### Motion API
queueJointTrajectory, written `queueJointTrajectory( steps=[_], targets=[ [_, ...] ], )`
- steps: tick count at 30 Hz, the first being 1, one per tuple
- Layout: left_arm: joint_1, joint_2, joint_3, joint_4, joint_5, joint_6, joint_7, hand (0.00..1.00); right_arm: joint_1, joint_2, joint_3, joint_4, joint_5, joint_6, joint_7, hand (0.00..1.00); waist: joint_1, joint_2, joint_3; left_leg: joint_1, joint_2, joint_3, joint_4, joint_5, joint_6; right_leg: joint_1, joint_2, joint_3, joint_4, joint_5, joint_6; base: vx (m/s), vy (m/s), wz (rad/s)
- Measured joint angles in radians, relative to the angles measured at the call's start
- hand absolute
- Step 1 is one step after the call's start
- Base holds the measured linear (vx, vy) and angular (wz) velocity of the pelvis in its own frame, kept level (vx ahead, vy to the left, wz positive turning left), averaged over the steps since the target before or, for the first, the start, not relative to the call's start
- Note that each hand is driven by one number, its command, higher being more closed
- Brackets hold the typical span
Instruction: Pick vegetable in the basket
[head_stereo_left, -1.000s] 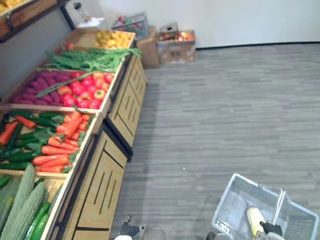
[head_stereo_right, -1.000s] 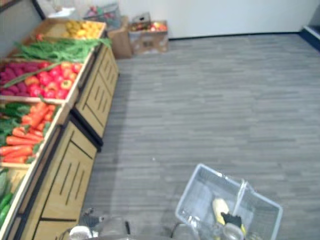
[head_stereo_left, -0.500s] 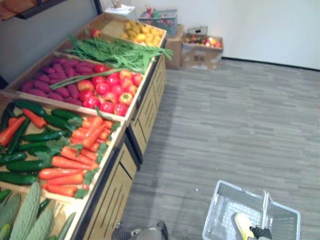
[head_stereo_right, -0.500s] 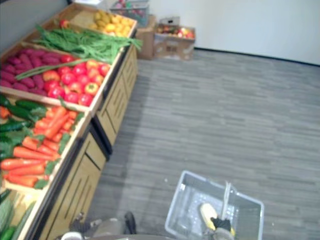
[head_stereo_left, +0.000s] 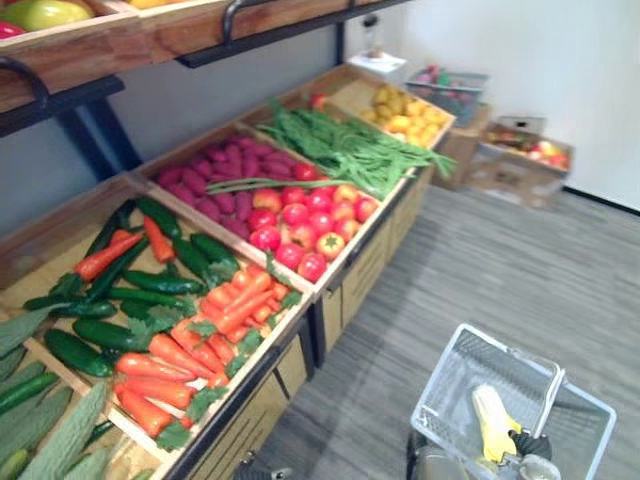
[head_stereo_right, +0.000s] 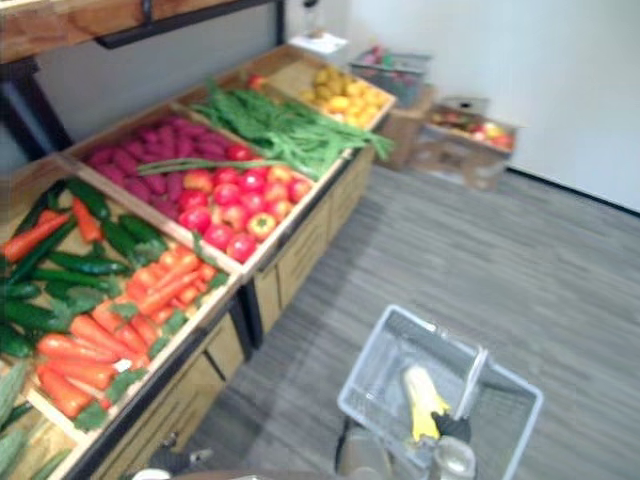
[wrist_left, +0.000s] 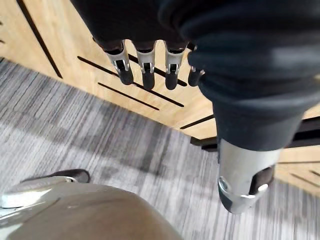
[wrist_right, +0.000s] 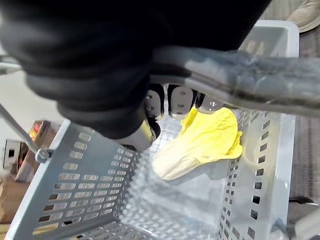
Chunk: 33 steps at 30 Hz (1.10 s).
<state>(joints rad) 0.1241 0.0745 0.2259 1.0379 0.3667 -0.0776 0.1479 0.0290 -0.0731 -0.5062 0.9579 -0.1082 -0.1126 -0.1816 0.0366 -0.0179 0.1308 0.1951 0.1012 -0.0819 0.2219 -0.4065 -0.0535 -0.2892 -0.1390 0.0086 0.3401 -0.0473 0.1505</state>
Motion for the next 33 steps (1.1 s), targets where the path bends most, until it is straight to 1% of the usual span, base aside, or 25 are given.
queueJointTrajectory(
  steps=[1, 2, 3, 4, 5, 6, 8, 9, 11, 12, 13, 14, 16, 17, 18, 20, 21, 23, 24, 26, 27, 28, 30, 32, 33],
  targets=[
    [0.001, -0.014, 0.014, 0.002, 0.003, 0.0, 0.0, 0.0, 0.002, 0.0, -0.013, -0.005, 0.001, 0.0, -0.003, 1.0, -0.001, 0.021, -0.004, -0.002, 0.027, -0.041, 0.011, 0.0, -0.006, -0.013, 0.011, -0.048, 0.083, -0.063, -0.021, 0.54, -0.529, 1.12],
    [0.002, -0.031, 0.017, -0.005, 0.003, 0.0, 0.0, 0.0, 0.001, -0.002, -0.032, -0.011, 0.0, -0.001, -0.006, 1.0, 0.007, 0.034, -0.009, -0.022, 0.046, -0.051, 0.032, 0.038, -0.025, -0.026, 0.004, -0.088, 0.153, -0.106, -0.047, 0.43, -0.421, 0.99],
    [0.003, -0.036, 0.019, -0.007, 0.003, 0.0, 0.001, 0.0, 0.001, -0.005, -0.032, -0.017, 0.0, -0.001, -0.005, 1.0, 0.008, 0.04, -0.008, -0.026, 0.053, -0.061, 0.036, 0.055, -0.03, -0.023, -0.003, -0.111, 0.176, -0.125, -0.057, 0.4, -0.404, 0.89],
    [0.004, -0.042, 0.025, -0.01, 0.003, 0.0, 0.003, 0.0, 0.001, -0.009, -0.034, -0.02, 0.0, 0.001, -0.005, 1.0, 0.011, 0.051, -0.014, -0.042, 0.066, -0.077, 0.043, 0.092, -0.029, -0.017, -0.01, -0.151, 0.203, -0.156, -0.075, 0.3, -0.315, 0.75],
    [0.004, -0.044, 0.035, -0.015, 0.002, 0.0, 0.002, 0.0, 0.001, -0.011, -0.035, -0.02, -0.001, 0.001, -0.004, 1.0, 0.012, 0.053, -0.016, -0.05, 0.072, -0.091, 0.046, 0.117, -0.025, -0.01, -0.014, -0.176, 0.212, -0.166, -0.089, 0.43, -0.432, 1.26],
    [0.001, -0.052, 0.054, -0.024, 0.001, 0.001, 0.003, 0.0, 0.006, -0.013, -0.04, -0.017, 0.0, 0.01, -0.004, 1.0, 0.007, 0.055, -0.017, -0.086, 0.09, -0.129, 0.066, 0.183, -0.031, 0.033, -0.028, -0.248, 0.203, -0.176, -0.107, 0.34, -0.33, 1.21],
    [0.001, -0.051, 0.057, -0.027, -0.001, 0.001, 0.004, 0.0, 0.028, -0.013, -0.074, -0.011, 0.0, 0.022, -0.007, 1.0, 0.004, 0.052, -0.015, -0.121, 0.101, -0.123, 0.102, 0.243, -0.046, 0.12, -0.049, -0.333, 0.163, -0.184, -0.12, 0.28, -0.291, 1.82],
    [0.002, -0.051, 0.057, -0.038, -0.001, 0.001, 0.004, 0.0, 0.049, -0.019, -0.087, -0.006, 0.002, 0.027, -0.01, 1.0, 0.005, 0.05, -0.016, -0.16, 0.1, -0.093, 0.14, 0.248, -0.057, 0.18, -0.068, -0.393, 0.132, -0.186, -0.123, 0.17, -0.183, 2.07],
    [0.01, -0.054, 0.057, -0.053, -0.014, 0.002, 0.007, 0.0, 0.063, -0.026, -0.101, 0.002, 0.003, 0.034, -0.01, 1.0, 0.005, 0.05, -0.017, -0.213, 0.099, 0.005, 0.152, 0.254, -0.058, 0.237, -0.083, -0.458, 0.107, -0.186, -0.123, 0.09, -0.054, 1.59],
    [0.012, -0.052, 0.058, -0.053, -0.014, 0.006, 0.008, 0.0, 0.063, -0.028, -0.119, 0.004, 0.002, 0.04, -0.008, 1.0, 0.004, 0.048, -0.02, -0.246, 0.106, 0.12, 0.146, 0.282, -0.049, 0.268, -0.092, -0.519, 0.096, -0.186, -0.123, 0.07, 0.002, 1.56],
    [0.016, -0.048, 0.063, -0.052, -0.013, 0.015, 0.008, 0.0, 0.064, -0.024, -0.14, 0.013, 0.002, 0.041, -0.007, 1.0, 0.002, 0.03, -0.032, -0.253, 0.107, 0.204, 0.093, 0.313, -0.047, 0.279, -0.114, -0.563, 0.086, -0.185, -0.121, 0.04, 0.027, 1.54],
    [0.019, -0.043, 0.068, -0.05, -0.013, 0.016, 0.008, 0.0, 0.064, -0.022, -0.153, 0.022, 0.002, 0.039, -0.007, 1.0, -0.004, 0.02, -0.042, -0.259, 0.1, 0.239, 0.059, 0.33, -0.045, 0.279, -0.124, -0.576, 0.076, -0.182, -0.116, 0.02, 0.042, 1.43],
    [0.018, -0.036, 0.076, -0.039, -0.013, 0.024, 0.01, 0.0, 0.061, -0.031, -0.2, 0.049, 0.003, 0.039, -0.005, 1.0, -0.007, 0.017, -0.048, -0.262, 0.074, 0.344, -0.054, 0.372, -0.045, 0.294, -0.133, -0.623, 0.022, -0.169, -0.095, 0.01, 0.15, 1.45],
    [0.022, -0.034, 0.076, -0.024, -0.013, 0.025, 0.013, 0.0, 0.052, -0.033, -0.218, 0.07, 0.004, 0.04, -0.004, 1.0, -0.005, 0.017, -0.049, -0.263, 0.058, 0.358, -0.11, 0.392, -0.04, 0.304, -0.131, -0.643, -0.013, -0.158, -0.077, 0.0, 0.174, 1.14],
    [0.024, -0.032, 0.076, -0.012, -0.012, 0.027, 0.013, 0.0, 0.046, -0.033, -0.224, 0.08, 0.005, 0.041, -0.003, 1.0, -0.005, 0.024, -0.053, -0.262, 0.05, 0.356, -0.131, 0.401, -0.038, 0.314, -0.129, -0.653, -0.032, -0.149, -0.065, -0.02, 0.206, 0.78],
    [0.041, -0.032, 0.092, 0.009, -0.013, 0.036, 0.014, 0.0, 0.038, -0.029, -0.231, 0.088, 0.009, 0.042, 0.0, 1.0, -0.004, 0.021, -0.056, -0.256, 0.026, 0.343, -0.181, 0.426, -0.028, 0.342, -0.116, -0.665, -0.106, -0.11, -0.042, -0.02, 0.154, 0.37],
    [0.049, -0.032, 0.097, 0.018, -0.013, 0.036, 0.017, 0.0, 0.033, -0.027, -0.231, 0.088, 0.009, 0.042, 0.003, 1.0, -0.003, 0.022, -0.056, -0.25, 0.021, 0.346, -0.194, 0.432, -0.02, 0.352, -0.11, -0.661, -0.137, -0.084, -0.038, -0.02, 0.108, 0.0],
    [0.058, -0.033, 0.109, 0.026, -0.012, 0.035, 0.019, 0.0, 0.03, -0.018, -0.221, 0.079, 0.009, 0.042, 0.011, 1.0, -0.002, 0.019, -0.058, -0.228, 0.014, 0.358, -0.222, 0.434, -0.019, 0.361, -0.106, -0.648, -0.163, -0.062, -0.03, -0.07, 0.136, -0.21],
    [0.061, -0.032, 0.117, 0.031, -0.012, 0.035, 0.018, 0.0, 0.03, -0.012, -0.219, 0.077, 0.009, 0.042, 0.016, 1.0, 0.0, 0.007, -0.055, -0.207, 0.006, 0.374, -0.255, 0.437, -0.014, 0.361, -0.107, -0.633, -0.17, -0.061, -0.029, -0.1, 0.123, -0.27],
    [0.063, -0.022, 0.116, 0.037, -0.011, 0.036, 0.013, 0.0, 0.03, -0.002, -0.206, 0.077, 0.008, 0.043, 0.017, 1.0, -0.002, -0.003, -0.055, -0.183, -0.016, 0.378, -0.309, 0.461, -0.003, 0.355, -0.119, -0.615, -0.175, -0.067, -0.023, -0.12, 0.094, -0.18],
    [0.066, -0.015, 0.114, 0.036, -0.011, 0.034, 0.007, 0.0, 0.029, 0.0, -0.196, 0.077, 0.008, 0.043, 0.016, 1.0, -0.002, -0.015, -0.056, -0.187, -0.038, 0.385, -0.324, 0.464, 0.002, 0.331, -0.14, -0.601, -0.159, -0.094, -0.011, -0.14, 0.108, -0.08],
    [0.068, -0.012, 0.112, 0.037, -0.011, 0.035, 0.006, 0.0, 0.028, 0.0, -0.191, 0.075, 0.008, 0.043, 0.016, 1.0, -0.004, -0.017, -0.055, -0.188, -0.048, 0.394, -0.324, 0.459, 0.007, 0.322, -0.153, -0.599, -0.14, -0.102, -0.016, -0.13, 0.142, -0.07],
    [0.075, -0.001, 0.086, 0.037, -0.013, 0.036, 0.006, 0.0, 0.028, -0.004, -0.191, 0.071, 0.008, 0.044, 0.015, 1.0, -0.004, -0.029, -0.052, -0.181, -0.079, 0.404, -0.324, 0.448, 0.023, 0.307, -0.198, -0.585, -0.087, -0.124, -0.008, -0.09, 0.155, 0.0],
    [0.076, 0.007, 0.073, 0.035, -0.013, 0.036, 0.011, 0.0, 0.033, -0.005, -0.18, 0.067, 0.007, 0.045, 0.014, 1.0, -0.003, -0.041, -0.051, -0.173, -0.096, 0.405, -0.324, 0.439, 0.037, 0.308, -0.217, -0.569, -0.059, -0.135, -0.038, -0.06, 0.136, 0.08],
    [0.07, 0.009, 0.074, 0.034, -0.038, 0.036, 0.025, 0.0, 0.033, -0.002, -0.153, 0.065, 0.006, 0.044, 0.013, 1.0, -0.004, -0.051, -0.048, -0.173, -0.109, 0.398, -0.324, 0.432, 0.047, 0.292, -0.206, -0.496, -0.044, -0.159, -0.078, 0.0, 0.078, 0.13]
  ],
)
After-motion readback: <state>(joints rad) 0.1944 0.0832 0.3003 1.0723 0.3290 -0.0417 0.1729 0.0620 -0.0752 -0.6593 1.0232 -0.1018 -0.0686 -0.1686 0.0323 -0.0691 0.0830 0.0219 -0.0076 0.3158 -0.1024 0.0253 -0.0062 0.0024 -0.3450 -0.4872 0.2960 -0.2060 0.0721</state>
